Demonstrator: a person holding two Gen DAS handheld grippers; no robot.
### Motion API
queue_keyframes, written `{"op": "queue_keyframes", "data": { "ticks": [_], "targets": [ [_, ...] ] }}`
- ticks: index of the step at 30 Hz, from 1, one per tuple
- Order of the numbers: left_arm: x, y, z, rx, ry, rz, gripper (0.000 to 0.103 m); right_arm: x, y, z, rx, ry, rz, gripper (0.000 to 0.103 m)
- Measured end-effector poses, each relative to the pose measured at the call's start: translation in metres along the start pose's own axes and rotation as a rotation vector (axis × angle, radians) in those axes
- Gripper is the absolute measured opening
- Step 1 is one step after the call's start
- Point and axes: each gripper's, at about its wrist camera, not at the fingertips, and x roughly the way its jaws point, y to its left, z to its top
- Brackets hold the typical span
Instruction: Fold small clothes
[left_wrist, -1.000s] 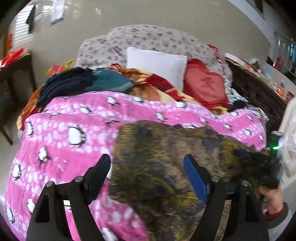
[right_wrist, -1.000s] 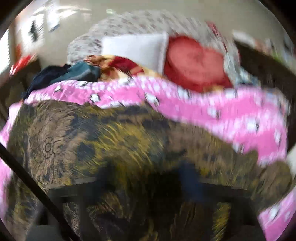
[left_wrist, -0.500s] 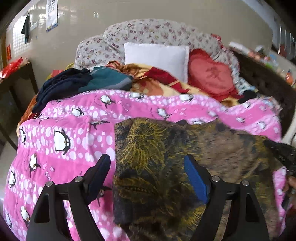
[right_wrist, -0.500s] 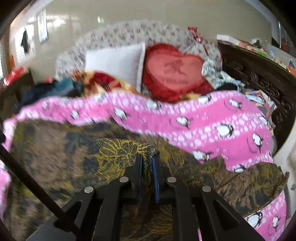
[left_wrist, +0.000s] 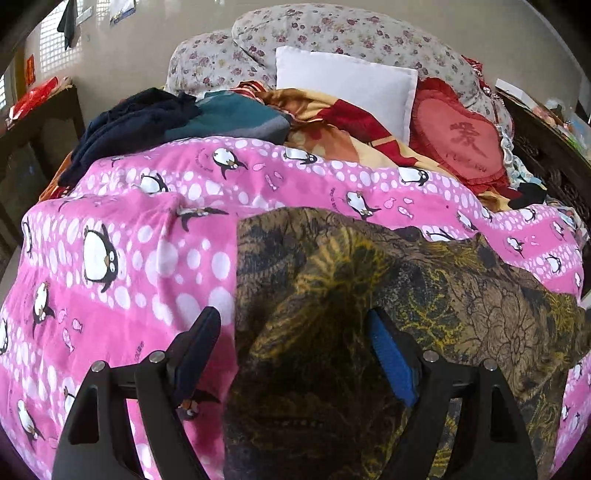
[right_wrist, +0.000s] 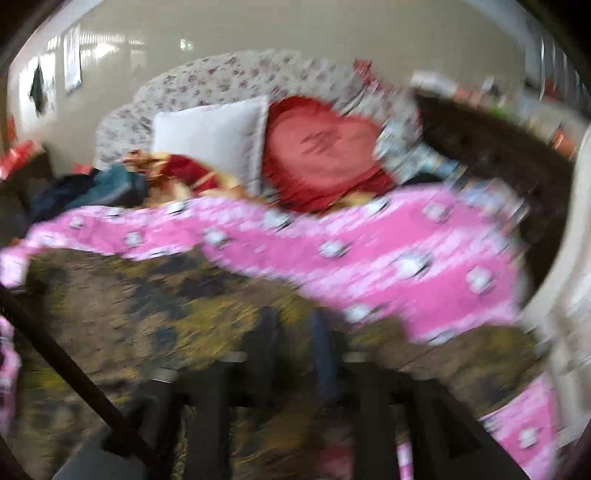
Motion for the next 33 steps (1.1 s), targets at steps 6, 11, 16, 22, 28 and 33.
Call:
{"op": "queue_keyframes", "data": {
  "ticks": [6,11,16,22,28,33],
  "targets": [
    [-0.016,0.014,0.002,-0.005,-0.022,0.027,0.081,0.031,0.019,-0.024,-0.067,0.079,0.006,0.073],
    [-0.045,0.035,0.009,-0.044,-0.078,0.049,0.081,0.009,0.031,-0.017,-0.121,0.001,0.038,0.005],
    [-0.055,0.041,0.011,-0.059,-0.106,0.042,0.082,-0.027,0.022,-0.015,-0.134,-0.082,-0.079,0.005],
    [-0.028,0.026,0.003,-0.03,-0.044,0.044,0.082,0.004,-0.003,-0.027,-0.081,0.073,-0.115,0.046],
    [-0.01,0.009,0.005,0.006,-0.015,0.052,0.082,-0.017,-0.003,-0.002,-0.027,-0.063,-0.112,0.087],
    [0.009,0.008,0.014,0.009,-0.016,0.136,0.082,0.045,0.014,0.004,-0.11,0.08,-0.147,0.067]
  ]
}}
